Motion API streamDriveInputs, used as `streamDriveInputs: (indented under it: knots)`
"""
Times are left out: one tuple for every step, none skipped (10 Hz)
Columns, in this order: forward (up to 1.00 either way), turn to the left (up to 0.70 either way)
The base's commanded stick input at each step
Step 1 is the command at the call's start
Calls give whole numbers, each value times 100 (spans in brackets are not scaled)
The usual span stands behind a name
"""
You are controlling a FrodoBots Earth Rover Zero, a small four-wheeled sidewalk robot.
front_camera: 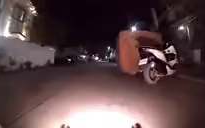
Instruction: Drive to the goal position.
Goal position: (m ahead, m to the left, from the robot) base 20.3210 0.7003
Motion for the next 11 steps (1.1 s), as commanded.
streamDriveInputs:
  knots:
    - [70, 0]
    - [70, 0]
    - [70, 0]
    - [70, 0]
    - [70, 0]
    - [70, 0]
    - [70, 0]
    - [70, 0]
    - [70, 0]
    - [70, 0]
    - [70, 0]
